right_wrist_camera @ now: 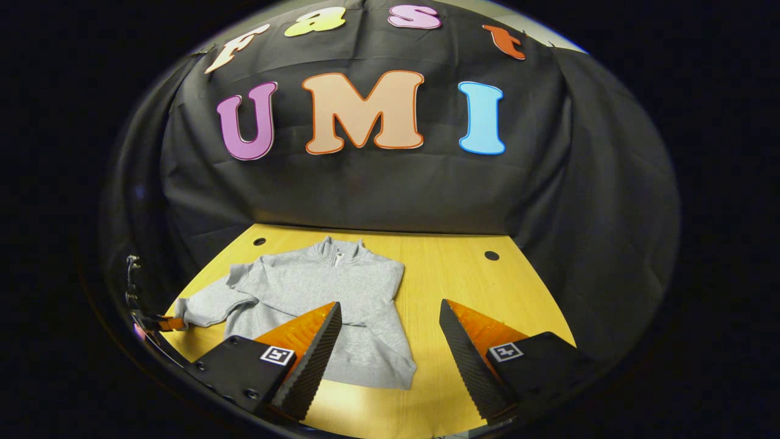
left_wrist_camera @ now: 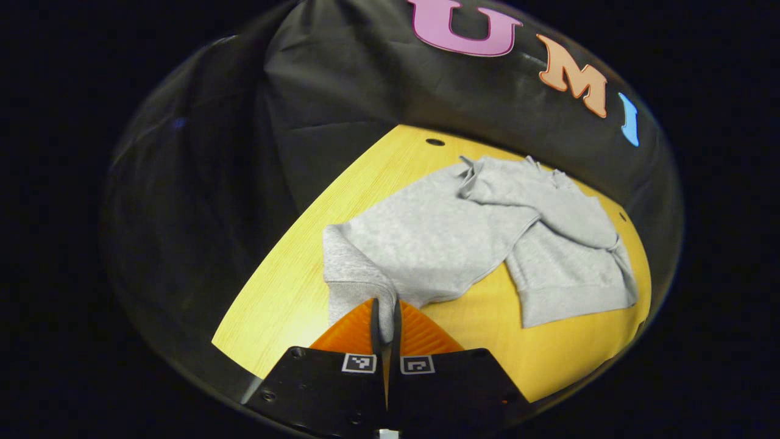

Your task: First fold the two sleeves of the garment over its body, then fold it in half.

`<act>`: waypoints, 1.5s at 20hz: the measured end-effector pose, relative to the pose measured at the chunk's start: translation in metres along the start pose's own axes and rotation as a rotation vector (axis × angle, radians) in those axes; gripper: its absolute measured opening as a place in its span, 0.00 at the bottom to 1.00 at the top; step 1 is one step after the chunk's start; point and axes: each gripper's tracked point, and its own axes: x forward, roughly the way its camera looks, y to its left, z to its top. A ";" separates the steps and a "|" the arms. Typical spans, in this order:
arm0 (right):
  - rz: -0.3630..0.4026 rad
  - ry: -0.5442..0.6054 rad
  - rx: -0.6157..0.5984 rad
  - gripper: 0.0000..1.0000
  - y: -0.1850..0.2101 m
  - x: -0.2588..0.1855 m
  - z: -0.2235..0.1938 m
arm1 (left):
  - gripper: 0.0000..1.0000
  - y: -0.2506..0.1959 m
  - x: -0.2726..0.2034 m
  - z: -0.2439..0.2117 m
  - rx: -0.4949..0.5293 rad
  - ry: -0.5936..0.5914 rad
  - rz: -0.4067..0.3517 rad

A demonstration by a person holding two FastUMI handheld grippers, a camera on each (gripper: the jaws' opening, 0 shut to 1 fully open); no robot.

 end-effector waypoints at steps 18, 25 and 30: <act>-0.063 -0.008 0.047 1.00 -0.052 -0.028 -0.008 | 0.00 -0.331 -0.038 0.152 0.264 -0.215 -0.594; -0.084 0.002 0.061 1.00 -0.082 -0.029 -0.011 | 0.00 -0.435 -0.028 0.138 0.377 -0.200 -0.748; -0.098 0.012 0.081 1.00 -0.097 -0.022 -0.020 | 0.00 -0.501 -0.003 0.132 0.387 -0.187 -0.808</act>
